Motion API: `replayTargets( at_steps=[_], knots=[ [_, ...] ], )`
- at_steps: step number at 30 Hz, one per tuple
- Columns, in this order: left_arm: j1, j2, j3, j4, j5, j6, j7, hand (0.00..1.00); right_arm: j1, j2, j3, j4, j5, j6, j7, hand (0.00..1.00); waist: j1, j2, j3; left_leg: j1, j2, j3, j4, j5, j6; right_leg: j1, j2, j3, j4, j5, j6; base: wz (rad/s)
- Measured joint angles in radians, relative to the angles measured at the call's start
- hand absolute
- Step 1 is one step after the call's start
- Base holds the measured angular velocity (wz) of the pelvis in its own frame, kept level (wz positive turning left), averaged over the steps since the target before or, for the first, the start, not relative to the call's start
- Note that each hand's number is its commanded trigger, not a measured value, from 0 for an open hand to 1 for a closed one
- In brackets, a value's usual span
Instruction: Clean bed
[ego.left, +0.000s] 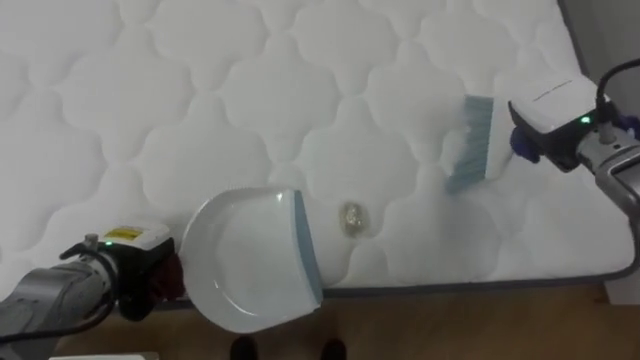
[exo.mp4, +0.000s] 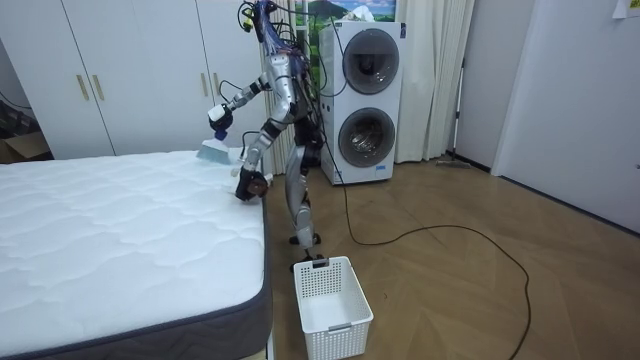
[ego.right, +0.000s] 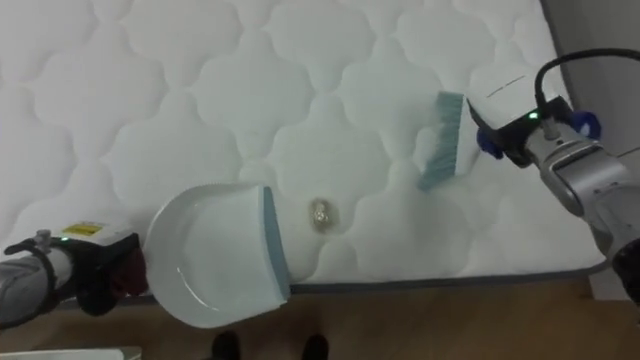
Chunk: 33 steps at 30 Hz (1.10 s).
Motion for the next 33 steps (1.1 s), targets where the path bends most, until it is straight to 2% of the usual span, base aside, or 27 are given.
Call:
replayTargets(
  at_steps=[7,10,13,17,23,26,27,29,33],
  knots=[
    [0.007,0.000,0.005,0.041,-0.002,-0.009,0.008,1.00,0.054,-0.011,0.000,-0.162,0.000,0.001,0.052,1.00,0.017,0.000,-0.0007,-0.002,0.019,-0.003,0.002,-0.004,-0.019,0.002,0.014,-0.018,-0.011,0.005,-0.008,-0.05],
    [0.007,0.000,0.006,0.047,-0.002,-0.013,0.009,1.00,0.058,-0.011,0.000,-0.221,0.000,-0.013,0.056,1.00,0.027,0.000,-0.0017,-0.002,0.021,-0.006,0.003,-0.005,-0.024,-0.002,0.019,-0.023,-0.012,0.006,-0.010,-0.10],
    [0.007,-0.002,0.006,0.055,-0.002,-0.026,0.020,1.00,0.075,-0.011,0.004,-0.279,0.000,-0.033,0.052,1.00,0.042,0.001,-0.0022,-0.001,0.020,-0.013,0.004,-0.007,-0.027,-0.002,0.016,-0.046,-0.012,0.007,-0.012,-0.05],
    [0.009,-0.020,0.007,0.084,-0.002,-0.031,0.041,1.00,0.131,-0.011,0.019,-0.369,0.023,-0.054,0.050,1.00,0.053,0.000,-0.0030,-0.007,0.020,-0.014,0.014,-0.007,-0.027,-0.003,0.021,-0.044,-0.011,0.007,-0.012,0.01],
    [0.014,-0.023,0.013,0.109,-0.003,-0.042,0.071,1.00,0.171,-0.012,0.031,-0.462,0.029,-0.085,0.070,1.00,0.060,0.003,-0.0045,-0.017,0.032,-0.015,0.022,-0.009,-0.030,-0.011,0.025,-0.044,-0.010,0.013,-0.021,-0.02],
    [0.020,-0.028,0.024,0.147,-0.023,-0.055,0.086,1.00,0.177,-0.011,0.031,-0.492,0.042,-0.107,0.080,1.00,0.070,0.005,-0.0076,-0.026,0.037,-0.014,0.036,-0.012,-0.034,-0.016,0.031,-0.044,-0.010,0.018,-0.030,-0.08],
    [0.020,-0.036,0.029,0.163,-0.026,-0.058,0.094,1.00,0.179,-0.011,0.032,-0.504,0.049,-0.117,0.085,1.00,0.072,0.009,-0.0119,-0.025,0.038,-0.014,0.036,-0.012,-0.035,-0.016,0.032,-0.044,-0.009,0.018,-0.031,-0.06],
    [0.032,-0.043,0.034,0.190,-0.042,-0.069,0.106,1.00,0.179,-0.011,0.033,-0.512,0.069,-0.132,0.087,1.00,0.074,0.013,-0.0154,-0.022,0.038,-0.014,0.035,-0.010,-0.038,-0.016,0.032,-0.044,-0.007,0.019,-0.035,-0.04],
    [0.046,-0.061,0.043,0.234,-0.079,-0.075,0.117,1.00,0.179,-0.010,0.044,-0.512,0.109,-0.146,0.110,1.00,0.087,0.012,-0.0164,-0.013,0.035,-0.013,0.035,-0.008,-0.040,-0.016,0.029,-0.040,0.007,0.013,-0.046,-0.01]
  ],
)
